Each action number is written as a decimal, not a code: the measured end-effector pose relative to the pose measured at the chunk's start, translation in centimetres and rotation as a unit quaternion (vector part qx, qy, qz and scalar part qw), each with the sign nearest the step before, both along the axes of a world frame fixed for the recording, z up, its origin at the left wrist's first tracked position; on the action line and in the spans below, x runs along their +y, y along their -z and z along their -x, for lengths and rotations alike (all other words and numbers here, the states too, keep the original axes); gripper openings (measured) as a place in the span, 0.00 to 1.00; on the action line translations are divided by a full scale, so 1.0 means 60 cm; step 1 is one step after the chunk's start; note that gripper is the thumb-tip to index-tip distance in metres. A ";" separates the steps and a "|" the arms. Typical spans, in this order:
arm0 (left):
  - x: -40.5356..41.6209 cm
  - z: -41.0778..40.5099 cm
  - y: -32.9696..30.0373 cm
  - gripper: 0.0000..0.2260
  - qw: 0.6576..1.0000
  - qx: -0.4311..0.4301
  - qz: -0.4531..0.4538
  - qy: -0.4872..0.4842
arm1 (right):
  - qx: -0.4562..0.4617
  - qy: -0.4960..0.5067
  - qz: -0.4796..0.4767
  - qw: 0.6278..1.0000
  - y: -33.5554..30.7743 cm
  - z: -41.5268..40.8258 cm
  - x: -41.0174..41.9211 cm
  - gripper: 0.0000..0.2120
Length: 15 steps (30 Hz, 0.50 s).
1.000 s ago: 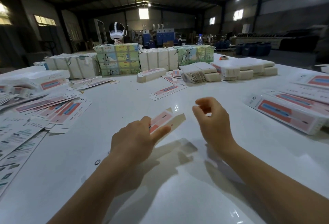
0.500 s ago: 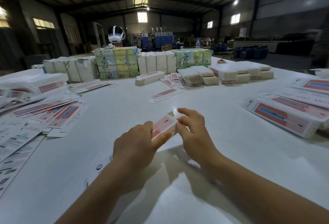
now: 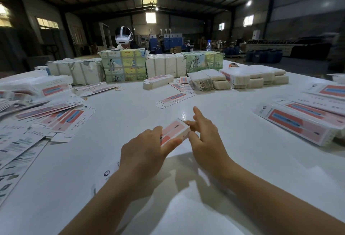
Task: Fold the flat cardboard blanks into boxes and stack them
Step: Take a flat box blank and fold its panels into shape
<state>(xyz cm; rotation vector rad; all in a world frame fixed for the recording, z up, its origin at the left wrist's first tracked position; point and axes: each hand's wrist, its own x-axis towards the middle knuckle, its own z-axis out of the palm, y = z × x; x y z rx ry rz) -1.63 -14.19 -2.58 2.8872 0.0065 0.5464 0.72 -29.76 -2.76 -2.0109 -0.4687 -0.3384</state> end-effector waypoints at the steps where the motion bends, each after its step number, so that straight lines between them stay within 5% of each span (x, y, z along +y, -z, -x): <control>1: -0.002 0.001 -0.001 0.31 1.000 -0.007 -0.002 -0.003 | -0.011 0.005 0.015 1.000 0.002 0.003 0.004 0.27; 11: -0.002 0.000 0.005 0.28 0.998 -0.017 -0.055 -0.020 | -0.031 0.004 0.075 0.997 0.015 0.000 0.011 0.26; 15: -0.001 -0.001 0.002 0.28 0.999 -0.018 -0.039 -0.025 | 0.012 0.034 -0.077 0.996 0.001 -0.015 -0.002 0.26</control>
